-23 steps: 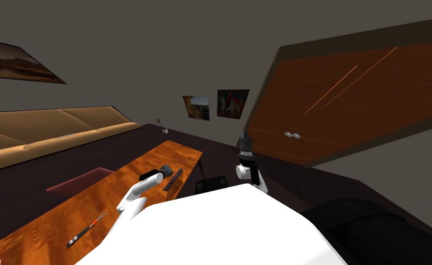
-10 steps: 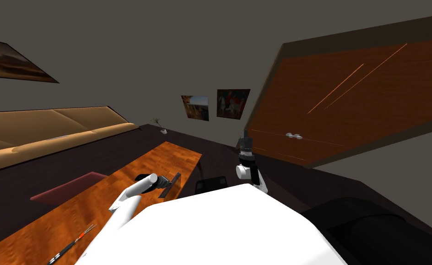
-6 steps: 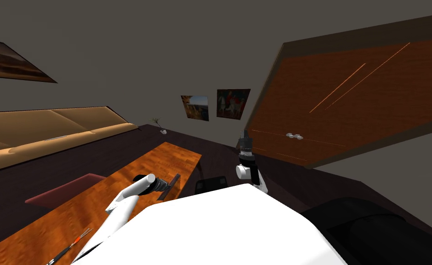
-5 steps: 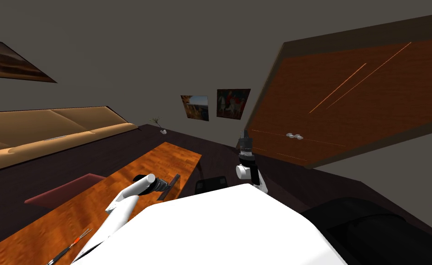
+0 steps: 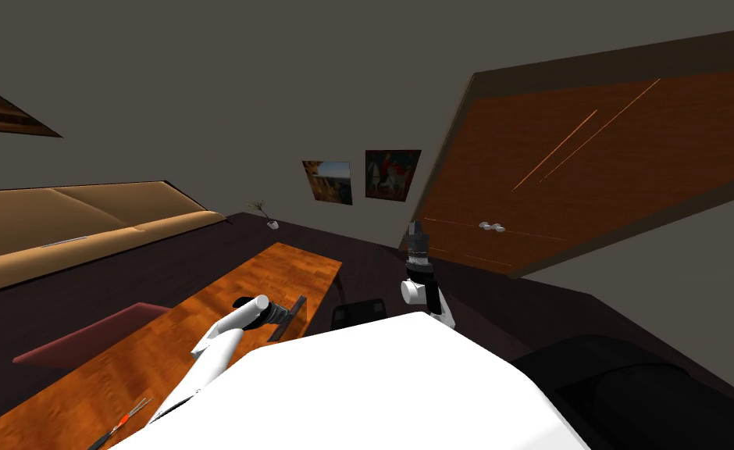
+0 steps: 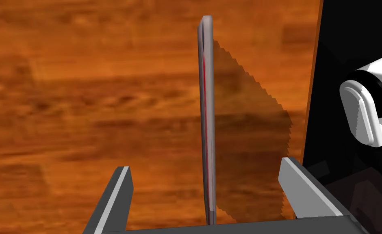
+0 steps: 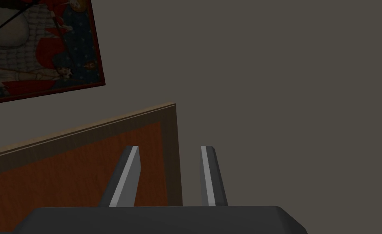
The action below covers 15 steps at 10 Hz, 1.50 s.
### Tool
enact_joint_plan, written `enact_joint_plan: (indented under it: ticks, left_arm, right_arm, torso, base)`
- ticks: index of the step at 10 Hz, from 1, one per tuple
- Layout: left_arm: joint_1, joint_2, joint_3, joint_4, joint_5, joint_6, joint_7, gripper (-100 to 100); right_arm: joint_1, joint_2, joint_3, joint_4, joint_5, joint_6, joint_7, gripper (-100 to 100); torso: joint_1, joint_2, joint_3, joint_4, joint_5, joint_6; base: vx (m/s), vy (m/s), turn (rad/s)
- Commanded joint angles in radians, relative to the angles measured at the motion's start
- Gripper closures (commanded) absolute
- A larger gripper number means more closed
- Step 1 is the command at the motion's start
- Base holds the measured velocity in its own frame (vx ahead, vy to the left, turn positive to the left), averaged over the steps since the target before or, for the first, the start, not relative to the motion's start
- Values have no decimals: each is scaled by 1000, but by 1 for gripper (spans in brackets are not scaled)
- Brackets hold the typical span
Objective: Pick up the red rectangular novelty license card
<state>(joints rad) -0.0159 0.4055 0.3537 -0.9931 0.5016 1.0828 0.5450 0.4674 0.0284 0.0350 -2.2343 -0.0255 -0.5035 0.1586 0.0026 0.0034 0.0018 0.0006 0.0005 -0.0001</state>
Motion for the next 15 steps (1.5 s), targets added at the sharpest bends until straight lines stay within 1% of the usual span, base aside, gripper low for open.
enact_joint_plan:
  ticks: [1, 2, 3, 7, 8, 9, 11, 12, 13, 15]
  left_arm:
    - [-10, -7, 2, 32, -6, -26, 2, -100]
    - [-7, -5, 1, 21, -4, -16, 2, -100]
    - [-7, -5, 1, 24, -5, -20, 2, 100]
    - [-7, -5, 1, 23, -5, -19, 2, 100]
    - [-7, -5, 1, 23, -5, -19, 2, 0]
    - [0, 12, 7, 27, 17, -35, 21, -100]
    - [13, 44, 19, 32, 53, -58, 54, -100]
    - [19, 59, 31, 31, 63, -53, 70, -100]
    - [17, 50, 33, 19, 54, -21, 67, -100]
    - [11, 39, 30, 9, 48, 5, 58, -100]
  right_arm:
    - [0, 0, 0, 0, 0, 0, 0, 0]
    - [0, 0, 0, 0, 0, 0, 0, 0]
    - [0, 0, 0, 0, 0, 0, 0, 0]
    - [0, 0, 0, 0, 0, 0, 0, 0]
    - [0, 0, 0, 0, 0, 0, 0, 0]
    - [0, 0, 0, 0, 0, 0, 0, 0]
    - [0, 0, 0, 0, 0, 0, 0, 0]
    - [0, 0, 0, 0, 0, 0, 0, 0]
    - [0, 0, 0, 0, 0, 0, 0, 0]
    - [0, 0, 0, 0, 0, 0, 0, 0]
  torso:
    - [0, 0, 0, 0, 0, 0]
    - [0, 0, 0, 0, 0, 0]
    - [-1, -2, -1, 0, 0, 0]
    - [-3, -3, -2, -1, -1, 0]
    - [-3, -3, -2, -1, -1, 0]
    - [-3, -3, -2, -1, -1, 0]
    - [-16, -6, -3, -1, -3, 0]
    - [-17, -7, -4, -2, -3, 0]
    - [-15, -8, -5, -2, -3, 0]
    - [1, -5, -3, -1, 0, 0]
  base:
    - [-36, 40, -77]
    - [-14, 18, -16]
    - [0, 0, 0]
    - [0, 0, 0]
    - [0, 0, 0]
    - [12, -108, 99]
    - [61, -221, 127]
    - [76, -188, 13]
    - [62, -47, -128]
    - [-6, 115, -87]
